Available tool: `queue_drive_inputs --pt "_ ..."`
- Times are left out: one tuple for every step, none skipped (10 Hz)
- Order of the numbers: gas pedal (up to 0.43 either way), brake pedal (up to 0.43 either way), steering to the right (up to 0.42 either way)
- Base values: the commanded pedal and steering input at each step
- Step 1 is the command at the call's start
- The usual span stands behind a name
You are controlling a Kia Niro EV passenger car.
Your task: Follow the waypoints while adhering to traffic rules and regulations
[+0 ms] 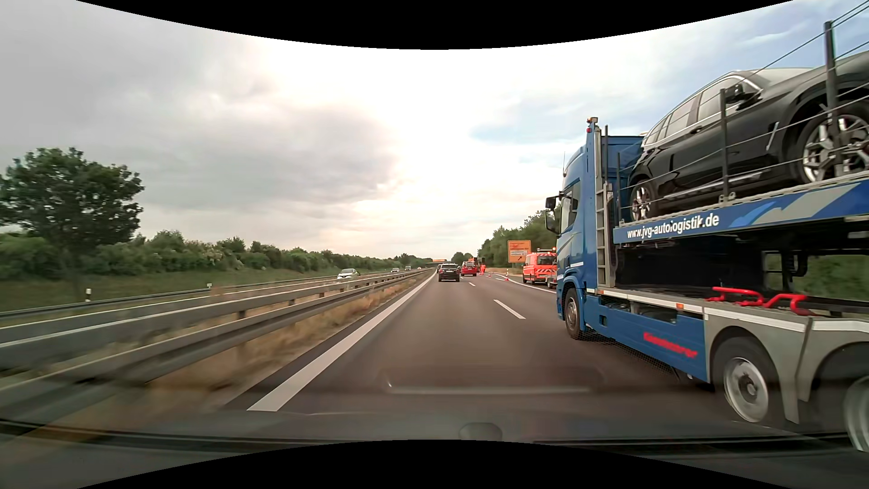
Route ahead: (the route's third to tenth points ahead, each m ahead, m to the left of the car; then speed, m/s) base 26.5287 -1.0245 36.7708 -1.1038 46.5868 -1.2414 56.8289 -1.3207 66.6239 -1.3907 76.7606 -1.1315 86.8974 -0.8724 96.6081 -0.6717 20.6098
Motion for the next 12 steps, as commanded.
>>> queue_drive_inputs --pt "0.0 0.03 -0.005" --pt "0.0 0.012 -0.005" --pt "0.0 0.012 -0.005" --pt "0.0 0.012 -0.005" --pt "0.0 0.012 -0.005" --pt "0.0 0.012 -0.005" --pt "0.0 0.006 -0.005" --pt "0.0 0.0 -0.005" --pt "0.0 0.0 -0.005" --pt "0.0 0.0 -0.005" --pt "0.0 0.0 -0.005" --pt "0.0 0.0 -0.006"
